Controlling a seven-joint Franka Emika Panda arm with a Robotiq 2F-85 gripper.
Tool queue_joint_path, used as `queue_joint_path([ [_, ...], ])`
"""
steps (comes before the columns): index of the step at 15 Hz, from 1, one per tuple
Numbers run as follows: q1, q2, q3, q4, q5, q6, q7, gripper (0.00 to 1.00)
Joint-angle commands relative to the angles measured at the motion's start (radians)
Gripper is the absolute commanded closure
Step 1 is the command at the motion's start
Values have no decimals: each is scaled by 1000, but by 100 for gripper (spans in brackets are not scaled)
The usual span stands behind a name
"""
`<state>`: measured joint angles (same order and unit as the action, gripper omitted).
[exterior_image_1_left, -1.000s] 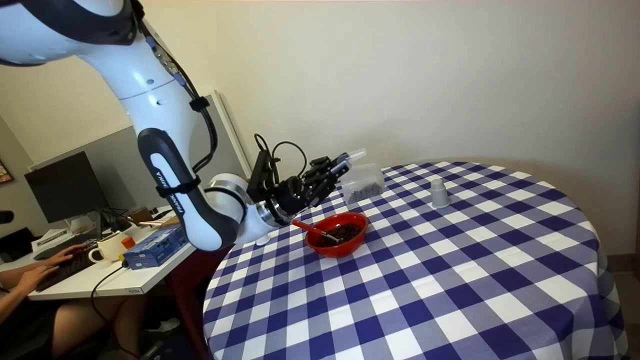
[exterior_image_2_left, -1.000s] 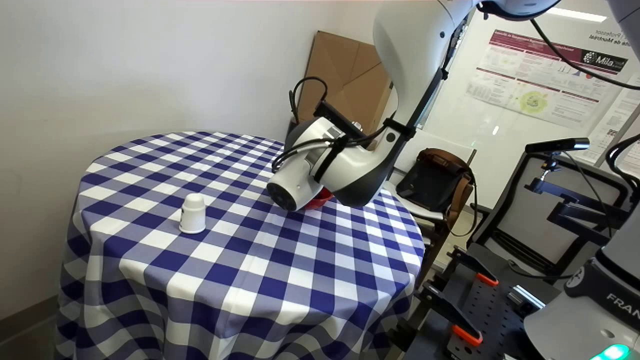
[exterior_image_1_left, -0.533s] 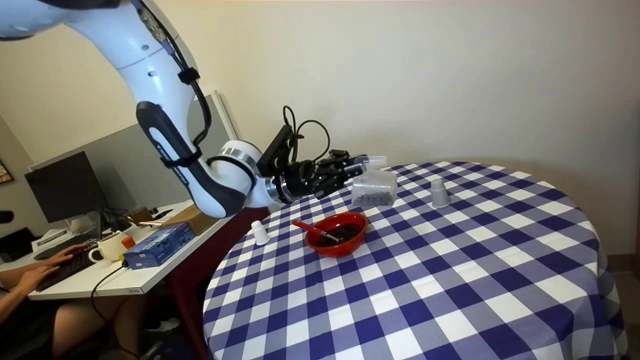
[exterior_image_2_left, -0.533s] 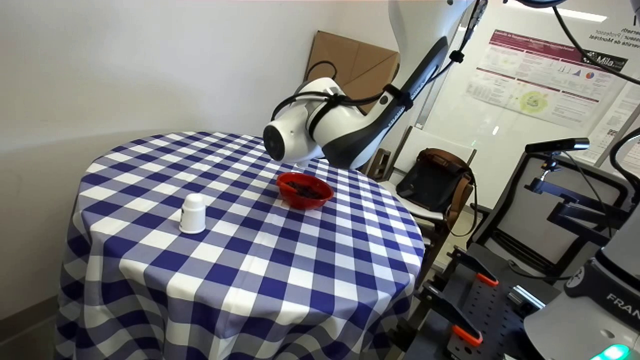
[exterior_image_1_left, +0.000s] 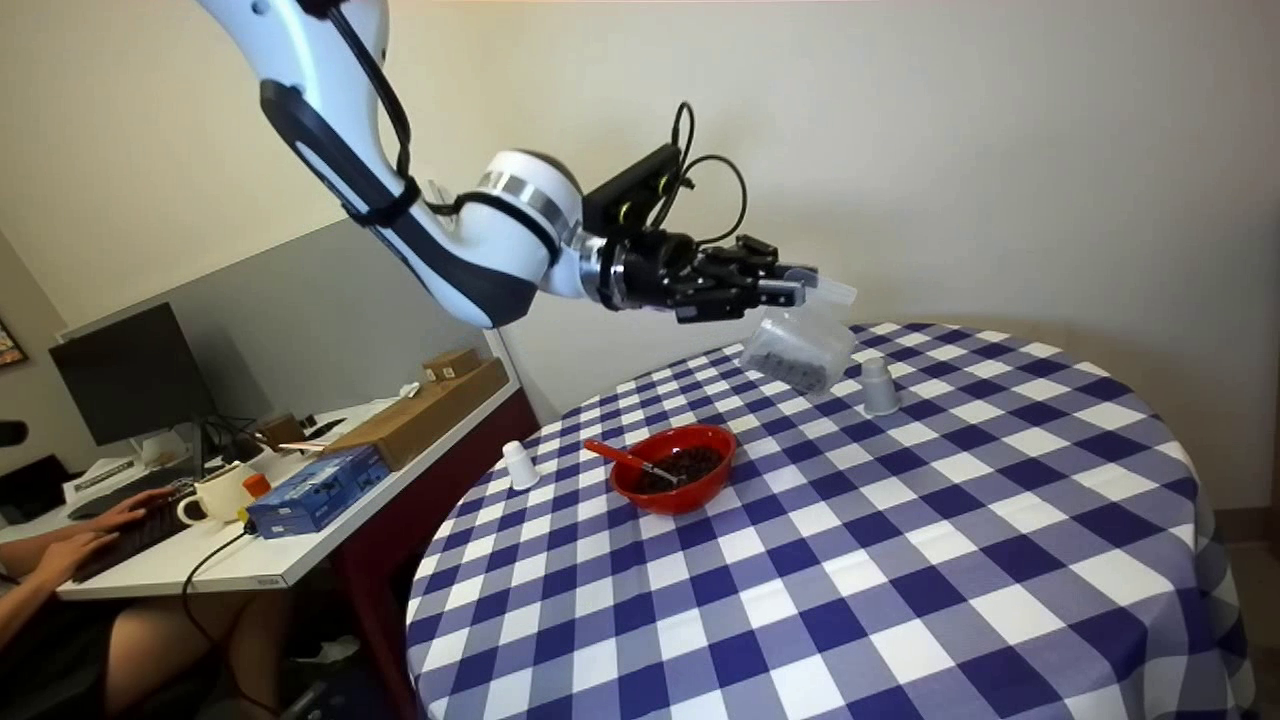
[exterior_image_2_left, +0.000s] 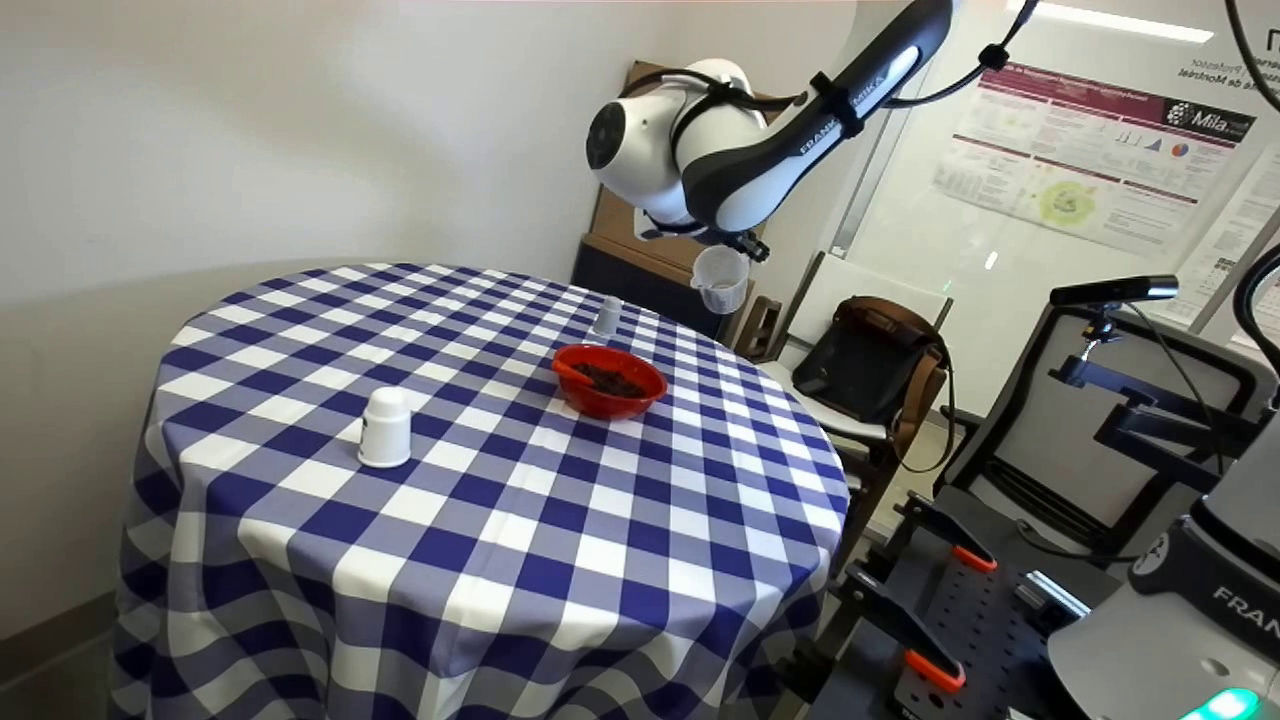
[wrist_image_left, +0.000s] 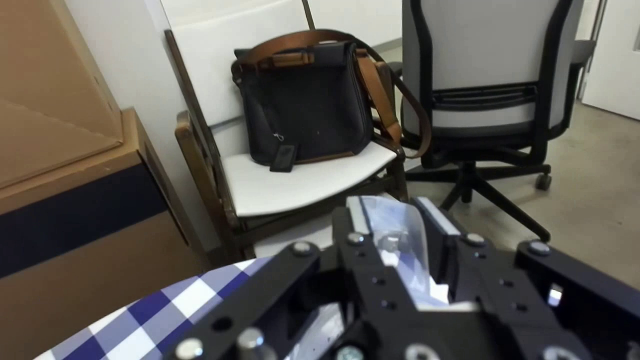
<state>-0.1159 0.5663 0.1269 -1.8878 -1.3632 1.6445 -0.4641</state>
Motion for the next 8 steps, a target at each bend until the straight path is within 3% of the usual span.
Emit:
queue_joint_path([
  [1, -52, -45, -32, 43, 116, 140, -206, 88],
  [8, -110, -2, -62, 111, 410, 305, -546, 88],
])
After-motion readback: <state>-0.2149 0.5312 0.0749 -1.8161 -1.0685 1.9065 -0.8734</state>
